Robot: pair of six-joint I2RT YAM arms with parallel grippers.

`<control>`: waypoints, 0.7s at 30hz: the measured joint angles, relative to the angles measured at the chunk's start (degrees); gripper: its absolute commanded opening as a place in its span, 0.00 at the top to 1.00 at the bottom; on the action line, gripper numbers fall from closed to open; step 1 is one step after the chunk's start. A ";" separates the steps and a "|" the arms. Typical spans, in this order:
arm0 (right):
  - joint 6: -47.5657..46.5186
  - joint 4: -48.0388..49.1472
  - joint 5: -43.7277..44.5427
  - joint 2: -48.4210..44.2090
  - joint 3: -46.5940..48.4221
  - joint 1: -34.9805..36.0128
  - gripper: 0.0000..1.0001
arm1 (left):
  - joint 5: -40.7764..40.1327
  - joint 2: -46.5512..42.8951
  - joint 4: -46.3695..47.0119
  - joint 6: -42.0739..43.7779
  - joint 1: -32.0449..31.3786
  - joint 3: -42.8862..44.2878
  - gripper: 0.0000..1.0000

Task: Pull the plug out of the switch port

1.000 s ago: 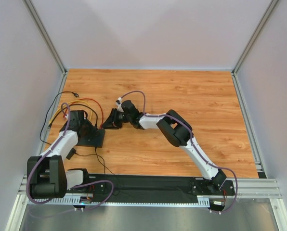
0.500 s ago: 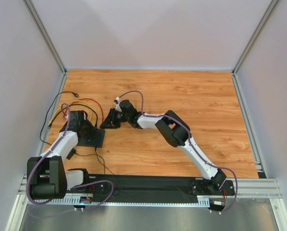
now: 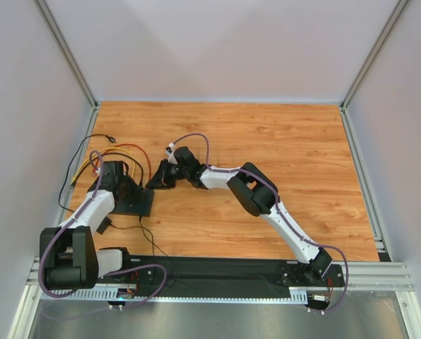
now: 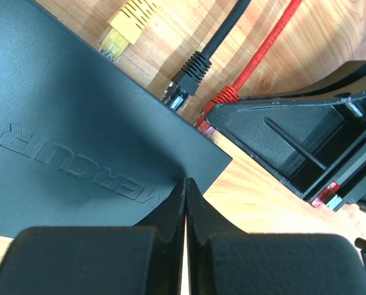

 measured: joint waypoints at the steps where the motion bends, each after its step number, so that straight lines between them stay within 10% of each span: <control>1: 0.00 0.04 0.00 0.02 0.00 0.00 1.00 | -0.13 0.48 -0.61 -0.39 0.00 0.55 1.00; 21: 5.55 1.70 1.18 0.59 -0.09 -0.33 1.00 | -1.99 6.36 -5.35 -1.64 -0.07 5.95 1.00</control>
